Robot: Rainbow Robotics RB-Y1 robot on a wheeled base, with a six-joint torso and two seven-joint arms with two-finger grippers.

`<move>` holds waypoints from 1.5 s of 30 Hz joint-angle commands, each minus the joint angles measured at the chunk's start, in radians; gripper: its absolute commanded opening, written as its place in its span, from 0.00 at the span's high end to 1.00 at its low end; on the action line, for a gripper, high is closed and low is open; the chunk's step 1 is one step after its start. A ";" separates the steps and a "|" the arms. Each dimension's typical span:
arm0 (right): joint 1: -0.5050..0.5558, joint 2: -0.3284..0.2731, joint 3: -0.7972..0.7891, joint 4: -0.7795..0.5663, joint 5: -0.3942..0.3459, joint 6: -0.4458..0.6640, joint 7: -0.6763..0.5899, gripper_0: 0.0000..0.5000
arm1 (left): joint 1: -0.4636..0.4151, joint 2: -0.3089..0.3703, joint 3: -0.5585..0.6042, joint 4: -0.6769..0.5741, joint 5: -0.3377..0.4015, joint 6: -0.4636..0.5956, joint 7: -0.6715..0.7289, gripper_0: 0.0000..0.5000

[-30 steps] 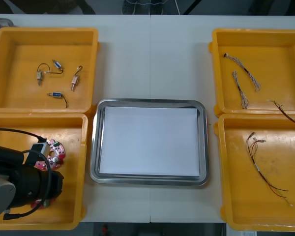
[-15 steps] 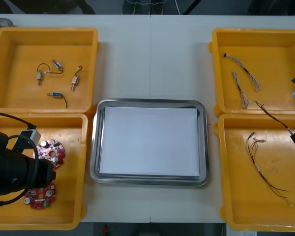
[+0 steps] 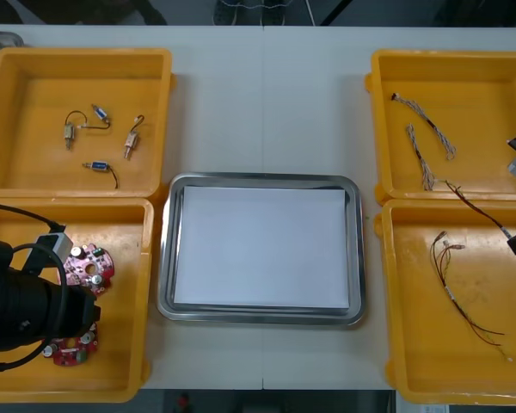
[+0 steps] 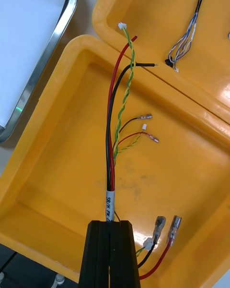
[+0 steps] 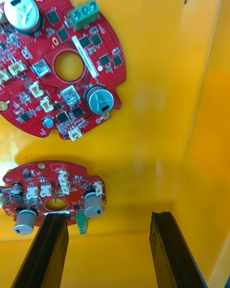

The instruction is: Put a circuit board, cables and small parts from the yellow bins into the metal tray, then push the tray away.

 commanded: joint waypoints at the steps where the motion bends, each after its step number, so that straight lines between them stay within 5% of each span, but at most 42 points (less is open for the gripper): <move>1: -0.017 -0.043 0.005 -0.025 -0.016 0.013 0.009 1.00 | 0.062 0.010 -0.021 -0.041 -0.025 -0.040 -0.063 0.00; 24: -0.017 -0.041 0.005 -0.023 -0.016 0.007 0.013 1.00 | 0.128 0.005 -0.133 -0.024 -0.161 -0.104 -0.045 0.00; 45: -0.017 -0.041 0.005 -0.025 -0.023 0.002 0.009 1.00 | 0.127 0.005 -0.167 0.056 -0.172 -0.193 -0.037 0.00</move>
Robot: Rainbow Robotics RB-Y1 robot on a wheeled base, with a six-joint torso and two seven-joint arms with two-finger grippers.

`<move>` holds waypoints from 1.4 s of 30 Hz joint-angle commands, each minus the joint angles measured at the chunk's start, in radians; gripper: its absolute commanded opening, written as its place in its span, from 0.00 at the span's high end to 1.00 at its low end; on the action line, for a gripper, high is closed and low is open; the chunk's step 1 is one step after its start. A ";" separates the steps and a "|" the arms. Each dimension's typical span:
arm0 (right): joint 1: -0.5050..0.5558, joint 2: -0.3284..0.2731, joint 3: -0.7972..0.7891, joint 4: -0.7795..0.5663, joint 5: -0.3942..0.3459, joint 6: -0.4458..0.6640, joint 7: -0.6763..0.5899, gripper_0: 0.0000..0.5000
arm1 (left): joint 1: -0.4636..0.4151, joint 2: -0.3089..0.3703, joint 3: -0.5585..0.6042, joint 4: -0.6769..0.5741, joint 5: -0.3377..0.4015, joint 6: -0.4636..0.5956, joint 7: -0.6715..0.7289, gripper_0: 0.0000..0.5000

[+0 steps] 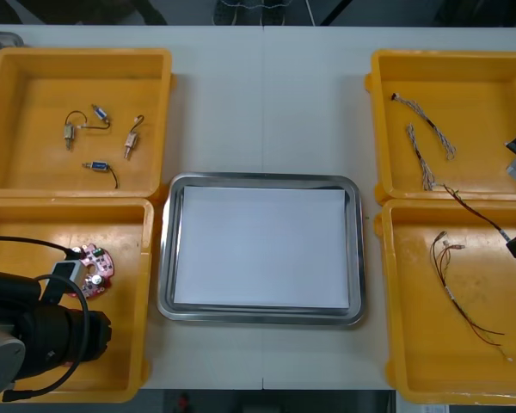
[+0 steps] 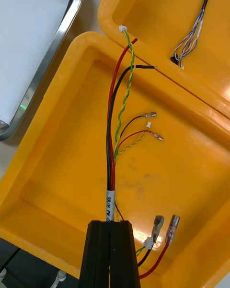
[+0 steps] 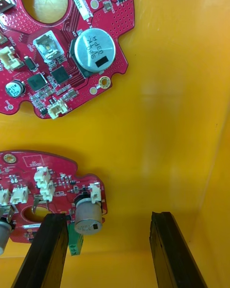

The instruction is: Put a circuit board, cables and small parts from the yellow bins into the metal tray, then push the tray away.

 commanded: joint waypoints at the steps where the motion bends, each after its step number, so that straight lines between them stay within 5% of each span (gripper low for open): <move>1: -0.017 -0.041 0.005 -0.023 -0.010 -0.003 0.010 1.00 | 0.033 0.005 -0.030 0.010 -0.011 -0.027 -0.035 0.00; 17: -0.017 -0.041 0.005 -0.023 -0.010 -0.002 0.009 1.00 | 0.034 0.007 -0.047 0.039 -0.026 -0.067 -0.034 0.00; 19: -0.017 -0.041 0.005 -0.023 -0.010 0.000 0.009 1.00 | 0.034 0.005 -0.046 0.040 -0.026 -0.066 -0.035 0.63; 21: -0.017 -0.041 0.005 -0.023 -0.010 0.001 0.009 1.00 | 0.036 0.007 -0.047 0.040 -0.028 -0.067 -0.039 1.00; 37: -0.017 -0.041 0.005 -0.023 -0.008 0.004 0.007 1.00 | 0.042 0.015 -0.035 0.028 -0.026 -0.059 -0.062 1.00; 42: -0.017 -0.041 0.005 -0.023 -0.007 0.004 0.006 1.00 | 0.036 0.028 0.008 -0.027 0.005 0.020 -0.063 1.00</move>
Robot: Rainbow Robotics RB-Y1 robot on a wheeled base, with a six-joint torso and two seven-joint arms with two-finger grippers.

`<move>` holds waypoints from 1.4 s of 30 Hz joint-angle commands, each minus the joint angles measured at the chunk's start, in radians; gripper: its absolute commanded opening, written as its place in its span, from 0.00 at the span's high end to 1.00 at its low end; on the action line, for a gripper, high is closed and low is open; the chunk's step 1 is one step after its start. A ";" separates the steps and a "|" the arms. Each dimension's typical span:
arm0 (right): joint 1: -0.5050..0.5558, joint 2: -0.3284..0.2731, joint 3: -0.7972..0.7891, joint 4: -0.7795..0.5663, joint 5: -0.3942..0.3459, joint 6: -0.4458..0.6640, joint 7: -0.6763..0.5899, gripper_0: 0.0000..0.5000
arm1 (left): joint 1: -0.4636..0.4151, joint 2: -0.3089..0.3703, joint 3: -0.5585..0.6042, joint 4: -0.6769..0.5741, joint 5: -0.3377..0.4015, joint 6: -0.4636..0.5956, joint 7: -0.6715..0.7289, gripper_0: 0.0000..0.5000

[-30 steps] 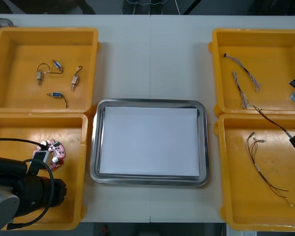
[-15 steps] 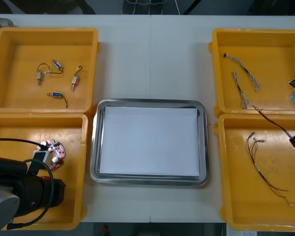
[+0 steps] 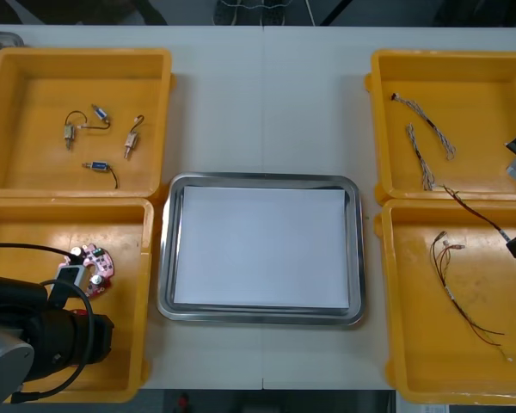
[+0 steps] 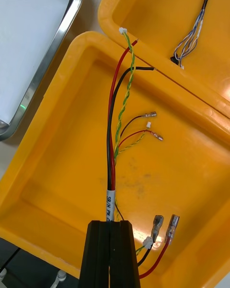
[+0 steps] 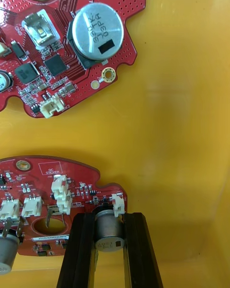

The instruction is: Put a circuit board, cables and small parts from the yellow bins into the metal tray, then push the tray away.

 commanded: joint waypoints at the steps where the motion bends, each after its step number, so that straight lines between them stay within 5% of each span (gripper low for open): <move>1: -0.017 -0.041 0.005 -0.025 -0.008 0.004 0.007 1.00 | 0.031 0.029 0.049 -0.081 0.039 0.082 -0.061 1.00; 14: -0.017 -0.041 0.005 -0.023 -0.006 0.004 0.006 1.00 | -0.055 0.083 0.221 -0.200 0.238 0.321 -0.048 1.00; 28: -0.017 -0.041 0.005 -0.023 -0.006 0.006 0.006 1.00 | -0.189 0.272 0.371 -0.206 0.513 0.444 -0.019 1.00; 42: -0.016 -0.041 0.005 -0.025 -0.006 0.010 0.004 1.00 | -0.347 0.281 0.281 -0.205 0.528 0.490 0.011 1.00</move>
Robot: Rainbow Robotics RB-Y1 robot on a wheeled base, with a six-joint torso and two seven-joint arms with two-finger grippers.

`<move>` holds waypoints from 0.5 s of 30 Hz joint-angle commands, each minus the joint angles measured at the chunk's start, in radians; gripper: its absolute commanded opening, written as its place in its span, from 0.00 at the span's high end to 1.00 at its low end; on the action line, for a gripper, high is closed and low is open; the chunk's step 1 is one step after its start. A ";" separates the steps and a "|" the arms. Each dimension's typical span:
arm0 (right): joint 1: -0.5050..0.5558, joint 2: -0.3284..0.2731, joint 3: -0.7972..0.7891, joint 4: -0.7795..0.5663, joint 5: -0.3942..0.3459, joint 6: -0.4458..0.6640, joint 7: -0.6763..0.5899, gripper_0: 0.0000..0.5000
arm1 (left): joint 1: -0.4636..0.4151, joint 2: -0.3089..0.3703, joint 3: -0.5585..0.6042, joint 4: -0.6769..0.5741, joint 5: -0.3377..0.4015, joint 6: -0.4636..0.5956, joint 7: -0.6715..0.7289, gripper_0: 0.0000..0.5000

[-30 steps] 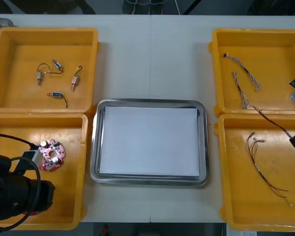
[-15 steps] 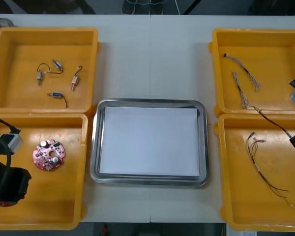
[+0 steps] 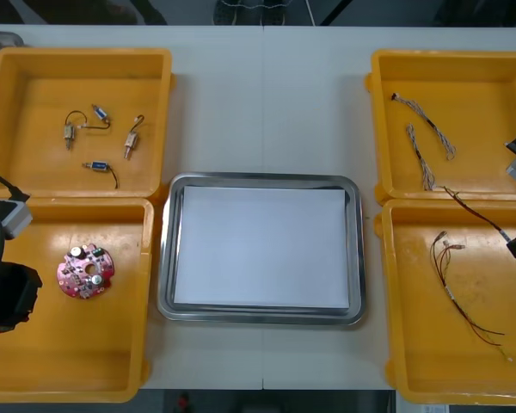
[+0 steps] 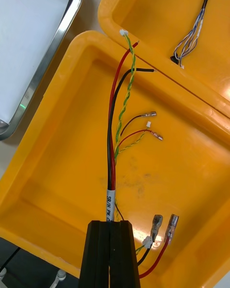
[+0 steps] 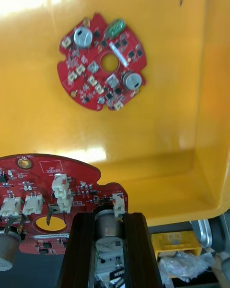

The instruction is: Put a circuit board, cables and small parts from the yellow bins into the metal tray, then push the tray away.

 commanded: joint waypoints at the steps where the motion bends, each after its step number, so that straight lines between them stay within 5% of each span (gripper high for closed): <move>1: -0.017 -0.040 0.005 -0.024 -0.006 0.010 0.006 1.00 | -0.099 0.041 -0.066 -0.028 0.003 0.012 0.012 1.00; 15: -0.017 -0.040 0.005 -0.024 -0.002 0.027 -0.005 1.00 | -0.381 0.000 -0.350 0.058 -0.020 -0.009 0.067 1.00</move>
